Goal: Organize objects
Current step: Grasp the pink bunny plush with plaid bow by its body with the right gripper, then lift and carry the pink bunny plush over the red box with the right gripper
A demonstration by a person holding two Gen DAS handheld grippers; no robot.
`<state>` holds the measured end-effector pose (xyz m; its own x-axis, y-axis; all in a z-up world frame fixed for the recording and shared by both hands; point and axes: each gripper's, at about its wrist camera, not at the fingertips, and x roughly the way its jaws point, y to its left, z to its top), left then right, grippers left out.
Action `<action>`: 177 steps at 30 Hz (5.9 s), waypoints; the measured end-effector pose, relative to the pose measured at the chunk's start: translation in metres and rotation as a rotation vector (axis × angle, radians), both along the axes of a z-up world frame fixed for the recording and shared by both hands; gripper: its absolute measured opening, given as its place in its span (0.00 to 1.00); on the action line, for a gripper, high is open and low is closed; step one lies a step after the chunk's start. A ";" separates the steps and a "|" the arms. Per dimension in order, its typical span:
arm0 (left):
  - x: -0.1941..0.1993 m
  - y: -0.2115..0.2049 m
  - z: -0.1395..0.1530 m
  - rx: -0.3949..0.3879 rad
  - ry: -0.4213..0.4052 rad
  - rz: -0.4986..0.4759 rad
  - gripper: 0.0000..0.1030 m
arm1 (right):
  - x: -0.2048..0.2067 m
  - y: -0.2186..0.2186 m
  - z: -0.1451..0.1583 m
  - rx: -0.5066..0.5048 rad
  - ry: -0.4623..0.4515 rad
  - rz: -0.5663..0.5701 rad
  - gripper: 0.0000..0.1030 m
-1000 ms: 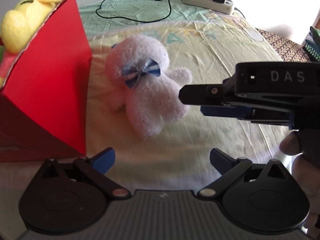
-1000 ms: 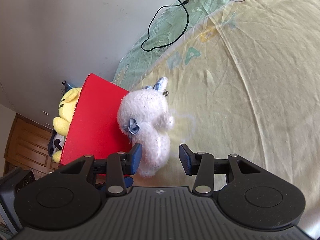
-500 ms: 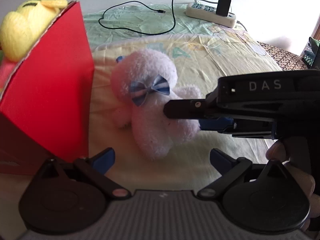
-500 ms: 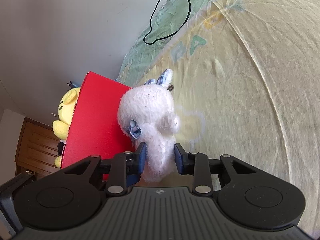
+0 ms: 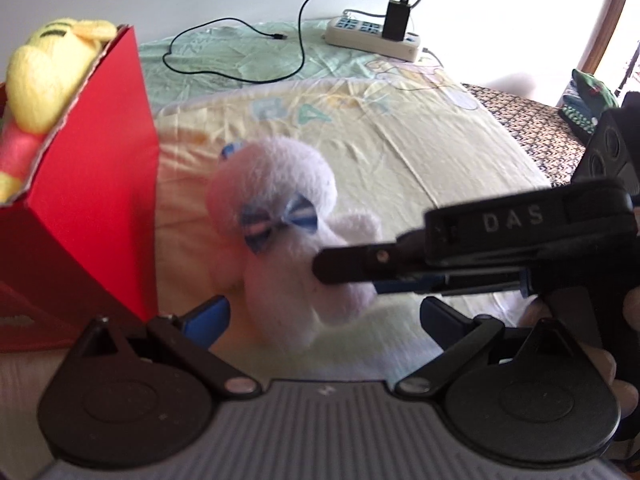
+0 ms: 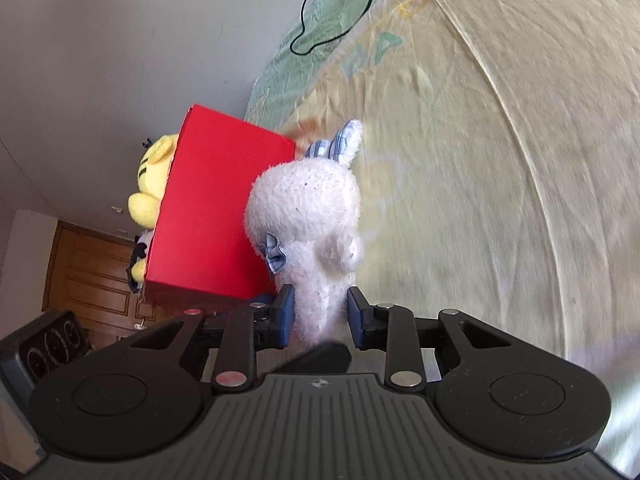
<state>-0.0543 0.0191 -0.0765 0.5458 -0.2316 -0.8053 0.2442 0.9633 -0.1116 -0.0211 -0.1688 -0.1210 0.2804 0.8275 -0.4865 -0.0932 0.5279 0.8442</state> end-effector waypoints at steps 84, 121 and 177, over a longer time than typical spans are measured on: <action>-0.012 0.014 0.012 -0.147 0.083 0.053 0.77 | -0.014 0.015 0.008 0.070 0.050 0.055 0.41; -0.091 0.120 0.074 -0.086 -0.081 -0.113 0.77 | -0.096 0.131 0.077 0.058 -0.120 0.088 0.41; 0.000 0.296 0.098 -0.266 -0.268 0.052 0.79 | 0.003 0.294 0.140 -0.143 -0.437 0.075 0.41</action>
